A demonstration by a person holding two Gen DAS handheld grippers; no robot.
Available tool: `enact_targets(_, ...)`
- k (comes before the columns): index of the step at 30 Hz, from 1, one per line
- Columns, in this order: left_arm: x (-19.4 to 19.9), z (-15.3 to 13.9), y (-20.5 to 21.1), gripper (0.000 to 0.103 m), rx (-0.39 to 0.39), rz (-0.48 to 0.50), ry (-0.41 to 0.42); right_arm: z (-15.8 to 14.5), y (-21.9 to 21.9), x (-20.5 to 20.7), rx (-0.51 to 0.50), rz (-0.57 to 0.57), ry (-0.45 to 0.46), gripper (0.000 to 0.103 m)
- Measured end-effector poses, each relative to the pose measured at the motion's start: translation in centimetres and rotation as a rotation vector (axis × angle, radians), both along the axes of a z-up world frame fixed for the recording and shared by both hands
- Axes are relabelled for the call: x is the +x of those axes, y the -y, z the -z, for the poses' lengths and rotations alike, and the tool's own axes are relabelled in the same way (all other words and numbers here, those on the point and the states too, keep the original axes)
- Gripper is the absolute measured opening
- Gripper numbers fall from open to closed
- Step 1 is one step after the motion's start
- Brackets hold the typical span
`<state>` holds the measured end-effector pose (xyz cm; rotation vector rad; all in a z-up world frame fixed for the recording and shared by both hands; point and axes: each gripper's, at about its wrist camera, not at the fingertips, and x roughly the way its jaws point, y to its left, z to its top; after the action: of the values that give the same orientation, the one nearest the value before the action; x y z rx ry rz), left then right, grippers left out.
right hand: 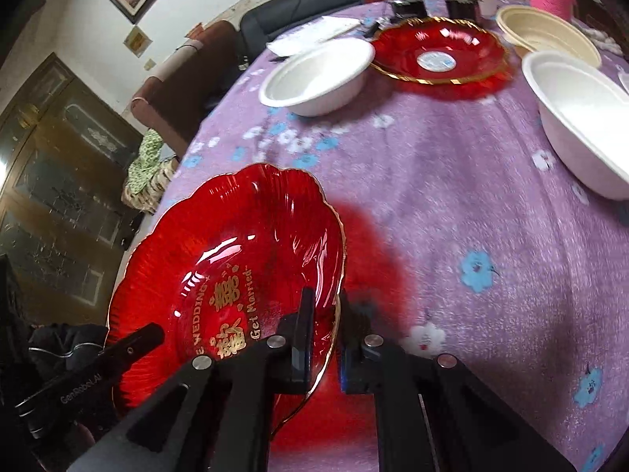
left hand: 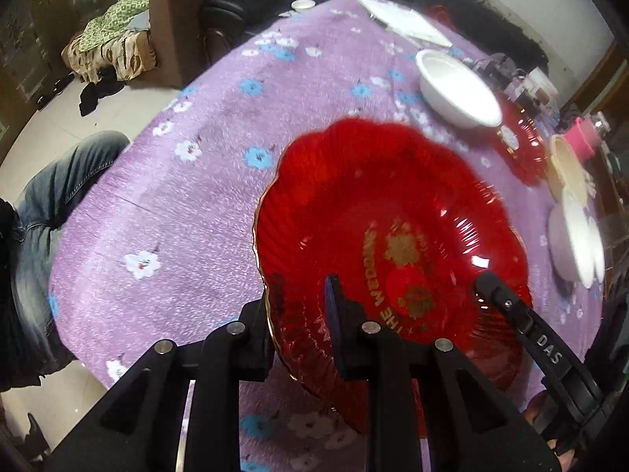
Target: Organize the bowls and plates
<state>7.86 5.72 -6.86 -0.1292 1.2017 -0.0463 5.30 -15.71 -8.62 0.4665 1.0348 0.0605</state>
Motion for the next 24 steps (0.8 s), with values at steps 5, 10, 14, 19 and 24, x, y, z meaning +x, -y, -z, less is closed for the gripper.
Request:
enact_targets(5, 0.4, 1.4, 0.2, 0.023, -0.002, -0.009, -0.031, 1.0, -0.1, 0.6, -0.004, -0.019, -0.005, 0.024)
enact_targets(10, -0.9, -0.1, -0.8, 0.026, -0.022, -0.019, 0.025, -0.1, 0.9, -0.1, 0.015, -0.018, 0.045, 0.067)
enact_targets(14, -3.2, -1.7, -2.2, 0.039, 0.028, -0.042, 0.141, -1.0, 2.9, -1.3, 0.014, 0.011, 0.093, 0.067)
enact_targets(19, -6.2, -2.4, -4.5, 0.043, 0.011, -0.051, 0.174, -1.7, 6.9, -3.4, 0.008, 0.08, 0.142, 0.067)
enact_targets(24, -8.5, -5.8, -5.9, 0.043, 0.0, -0.017, 0.266, -3.9, 12.0, -4.6, -0.004, 0.152, 0.182, 0.068)
